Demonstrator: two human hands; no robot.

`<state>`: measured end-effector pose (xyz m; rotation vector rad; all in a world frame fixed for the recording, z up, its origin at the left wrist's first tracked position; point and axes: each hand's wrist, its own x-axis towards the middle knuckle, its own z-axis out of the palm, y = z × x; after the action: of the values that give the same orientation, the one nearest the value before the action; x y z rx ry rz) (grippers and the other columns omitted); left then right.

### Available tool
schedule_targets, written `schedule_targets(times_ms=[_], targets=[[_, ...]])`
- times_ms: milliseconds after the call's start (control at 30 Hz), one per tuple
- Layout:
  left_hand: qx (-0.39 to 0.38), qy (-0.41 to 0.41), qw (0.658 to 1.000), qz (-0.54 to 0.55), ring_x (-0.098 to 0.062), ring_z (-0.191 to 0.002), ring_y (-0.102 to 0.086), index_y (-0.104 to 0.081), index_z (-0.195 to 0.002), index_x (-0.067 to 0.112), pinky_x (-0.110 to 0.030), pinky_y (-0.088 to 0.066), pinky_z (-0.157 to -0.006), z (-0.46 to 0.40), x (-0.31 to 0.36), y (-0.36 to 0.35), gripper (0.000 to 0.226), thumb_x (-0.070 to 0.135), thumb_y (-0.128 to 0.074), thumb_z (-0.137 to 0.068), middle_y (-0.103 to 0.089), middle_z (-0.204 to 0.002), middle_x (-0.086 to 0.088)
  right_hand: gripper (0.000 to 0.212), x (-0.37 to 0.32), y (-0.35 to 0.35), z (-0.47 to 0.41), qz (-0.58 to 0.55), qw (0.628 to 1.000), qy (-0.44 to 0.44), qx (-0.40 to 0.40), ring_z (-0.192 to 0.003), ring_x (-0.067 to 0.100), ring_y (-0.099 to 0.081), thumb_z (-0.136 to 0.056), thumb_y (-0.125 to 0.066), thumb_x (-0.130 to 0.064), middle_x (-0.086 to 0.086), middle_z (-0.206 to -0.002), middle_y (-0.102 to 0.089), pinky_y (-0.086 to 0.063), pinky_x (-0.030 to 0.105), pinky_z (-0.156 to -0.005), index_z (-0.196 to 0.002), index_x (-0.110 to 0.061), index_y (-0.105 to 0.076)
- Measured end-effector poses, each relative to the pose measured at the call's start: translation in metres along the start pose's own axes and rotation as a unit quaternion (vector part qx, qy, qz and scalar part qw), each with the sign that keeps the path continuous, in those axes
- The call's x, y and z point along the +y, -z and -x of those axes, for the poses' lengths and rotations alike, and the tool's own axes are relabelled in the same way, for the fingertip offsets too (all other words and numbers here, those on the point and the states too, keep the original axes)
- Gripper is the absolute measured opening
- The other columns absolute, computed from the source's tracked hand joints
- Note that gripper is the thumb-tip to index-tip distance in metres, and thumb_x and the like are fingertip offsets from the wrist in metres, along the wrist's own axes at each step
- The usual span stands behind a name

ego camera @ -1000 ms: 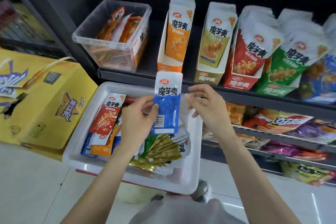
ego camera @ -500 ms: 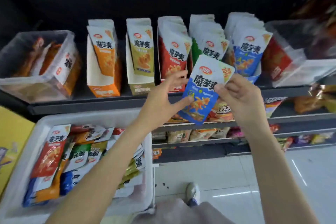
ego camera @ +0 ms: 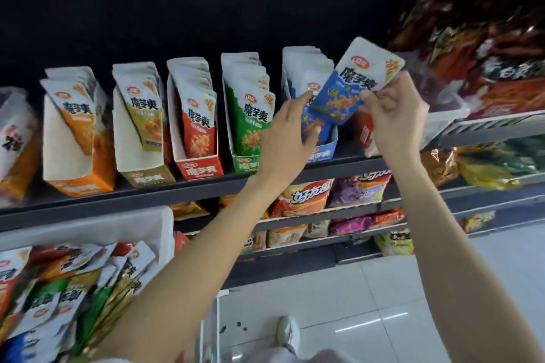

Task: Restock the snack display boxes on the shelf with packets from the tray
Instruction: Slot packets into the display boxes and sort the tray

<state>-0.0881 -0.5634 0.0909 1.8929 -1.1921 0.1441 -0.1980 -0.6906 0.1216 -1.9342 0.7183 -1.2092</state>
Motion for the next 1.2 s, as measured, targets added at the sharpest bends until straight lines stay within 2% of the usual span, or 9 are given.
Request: schedule_targets(times_ms=[100, 200, 300, 467, 667, 767, 967, 1100, 1200], targets=[[-0.058, 0.029, 0.997, -0.053, -0.019, -0.124, -0.047, -0.031, -0.145, 0.011, -0.029, -0.039, -0.101, 0.007, -0.012, -0.008, 0.055, 0.022, -0.052, -0.096, -0.040, -0.144, -0.006, 0.017, 0.018, -0.022, -0.012, 0.059, 0.997, 0.003, -0.040, -0.078, 0.013, -0.069, -0.089, -0.064, -0.018, -0.004, -0.087, -0.068, -0.058, 0.041, -0.069, -0.100, -0.008, -0.055], [-0.052, 0.023, 0.995, -0.085, -0.023, -0.130, -0.041, -0.033, -0.144, 0.005, -0.033, -0.037, -0.107, 0.006, -0.015, -0.012, 0.054, 0.015, -0.053, -0.095, -0.037, -0.146, -0.010, 0.017, 0.028, -0.039, -0.011, 0.137, 0.987, 0.015, -0.076, -0.077, 0.013, -0.067, -0.089, -0.064, -0.017, 0.004, -0.092, -0.071, -0.053, 0.022, -0.063, -0.102, -0.007, -0.058], [-0.054, 0.017, 0.990, -0.131, -0.023, -0.134, -0.036, -0.032, -0.144, 0.004, -0.028, -0.028, -0.110, 0.004, -0.016, -0.016, 0.059, 0.014, -0.058, -0.092, -0.037, -0.145, -0.011, 0.017, 0.031, -0.048, -0.009, 0.206, 0.975, 0.038, -0.068, -0.077, 0.020, -0.066, -0.090, -0.062, -0.014, 0.008, -0.090, -0.070, -0.052, 0.028, -0.067, -0.104, -0.005, -0.058], [-0.052, 0.010, 0.988, -0.146, -0.024, -0.134, -0.036, -0.034, -0.143, 0.002, -0.025, -0.027, -0.108, 0.006, -0.020, -0.018, 0.061, 0.012, -0.062, -0.090, -0.038, -0.144, -0.012, 0.039, 0.027, -0.056, -0.007, 0.271, 0.960, 0.038, -0.055, -0.099, 0.027, -0.060, -0.086, -0.067, -0.015, 0.014, -0.122, -0.052, -0.042, 0.024, -0.071, -0.121, -0.005, -0.051], [-0.068, 0.024, 0.994, -0.086, -0.021, -0.133, -0.038, -0.031, -0.146, 0.007, -0.033, -0.037, -0.109, 0.011, -0.018, -0.008, 0.060, 0.018, -0.058, -0.093, -0.035, -0.147, -0.007, 0.031, 0.012, -0.042, 0.031, 0.193, 0.978, 0.069, 0.033, -0.088, 0.017, -0.057, -0.085, -0.067, -0.010, 0.012, -0.111, -0.054, -0.033, 0.005, -0.062, -0.113, -0.005, -0.056], [-0.061, 0.014, 0.998, -0.011, -0.015, -0.122, -0.047, -0.037, -0.143, 0.013, -0.036, -0.046, -0.100, 0.030, -0.016, 0.015, 0.053, 0.018, -0.056, -0.093, -0.045, -0.138, -0.003, 0.022, -0.006, -0.037, 0.064, 0.111, 0.989, 0.092, 0.038, -0.085, 0.007, -0.053, -0.090, -0.063, -0.013, 0.005, -0.101, -0.056, -0.043, 0.012, -0.065, -0.110, -0.008, -0.057], [0.092, -0.018, 0.995, 0.036, -0.005, -0.091, -0.061, -0.063, -0.110, 0.009, -0.018, -0.048, -0.081, 0.099, -0.037, 0.094, 0.022, 0.020, -0.054, -0.093, -0.065, -0.100, 0.004, 0.017, -0.057, -0.065, 0.124, -0.008, 0.985, 0.072, -0.158, -0.079, 0.005, -0.059, -0.091, -0.061, -0.012, -0.006, -0.089, -0.062, -0.049, 0.015, -0.067, -0.108, -0.013, -0.059], [0.164, 0.055, 0.984, -0.029, -0.006, -0.081, -0.058, -0.061, -0.104, 0.015, -0.018, -0.047, -0.074, 0.165, -0.080, 0.154, 0.018, 0.023, -0.050, -0.092, -0.063, -0.091, 0.005, 0.013, -0.086, -0.116, 0.166, -0.044, 0.933, 0.095, -0.344, -0.086, 0.004, -0.060, -0.091, -0.061, -0.010, -0.007, -0.096, -0.065, -0.050, 0.014, -0.074, -0.103, -0.015, -0.064], [0.143, 0.151, 0.971, -0.121, -0.004, -0.085, -0.054, -0.063, -0.103, 0.015, -0.011, -0.040, -0.076, 0.220, -0.119, 0.198, 0.024, 0.030, -0.050, -0.090, -0.065, -0.092, 0.003, 0.014, -0.099, -0.165, 0.203, -0.037, 0.883, 0.142, -0.445, -0.086, 0.010, -0.060, -0.089, -0.061, -0.011, -0.003, -0.095, -0.064, -0.052, 0.028, -0.073, -0.101, -0.015, -0.064]])
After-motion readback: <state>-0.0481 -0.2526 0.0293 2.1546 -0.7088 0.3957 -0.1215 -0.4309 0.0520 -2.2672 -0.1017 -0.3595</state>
